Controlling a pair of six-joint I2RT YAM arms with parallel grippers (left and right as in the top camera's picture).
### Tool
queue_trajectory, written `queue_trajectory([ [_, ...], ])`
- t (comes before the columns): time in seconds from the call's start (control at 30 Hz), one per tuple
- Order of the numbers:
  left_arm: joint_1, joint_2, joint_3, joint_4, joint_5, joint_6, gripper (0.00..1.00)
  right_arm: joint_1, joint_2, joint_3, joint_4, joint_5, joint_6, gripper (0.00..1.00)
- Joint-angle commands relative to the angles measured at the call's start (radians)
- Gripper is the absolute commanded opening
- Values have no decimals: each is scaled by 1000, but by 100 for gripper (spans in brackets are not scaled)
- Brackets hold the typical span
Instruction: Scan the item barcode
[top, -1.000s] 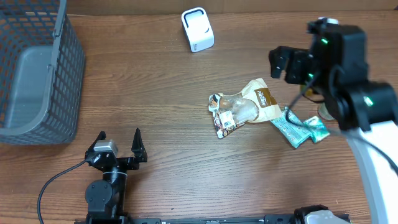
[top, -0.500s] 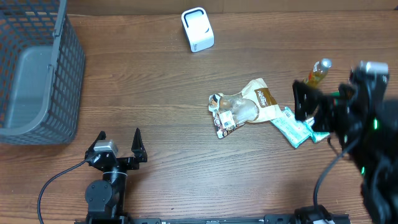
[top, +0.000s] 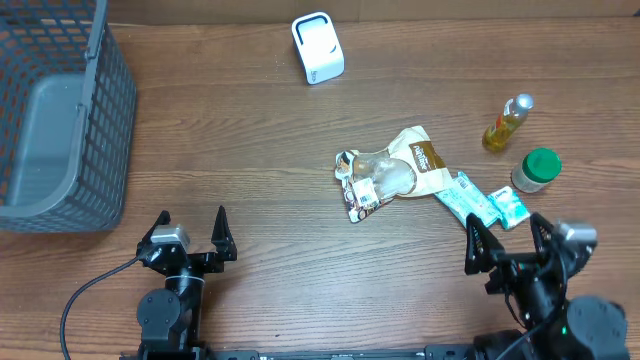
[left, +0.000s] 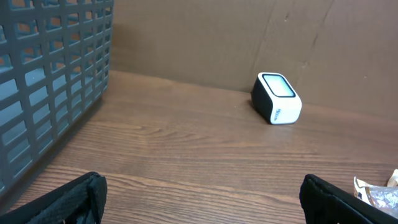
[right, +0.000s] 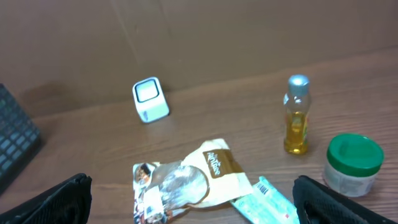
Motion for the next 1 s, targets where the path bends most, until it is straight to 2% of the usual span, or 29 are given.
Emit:
queue_trajectory([
  [0.0,1,-12,-3,1,5,18,100,-22,-92,-76,35,10,3,100],
  [0.23,1,-12,-3,1,5,18,100,-39,-158,-183,156,-13,3,100],
  [0.4,1,-12,-3,1,5,18,100,-39,-158,-283,509,-35,2,100],
  [0.47,1,-12,-3,1,5,19,100,-39,-158,-359,760,-74,2,100],
  [0.63,1,-12,-3,1,5,18,100,-39,-158,-486,1044,-107,3,100],
  [0.73,1,-12,-3,1,5,18,100,-39,-158,-551,1097,-111,3,100],
  [0.97,1,-12,-3,1,5,18,100,-39,-158,-634,1052,-117,3,100],
])
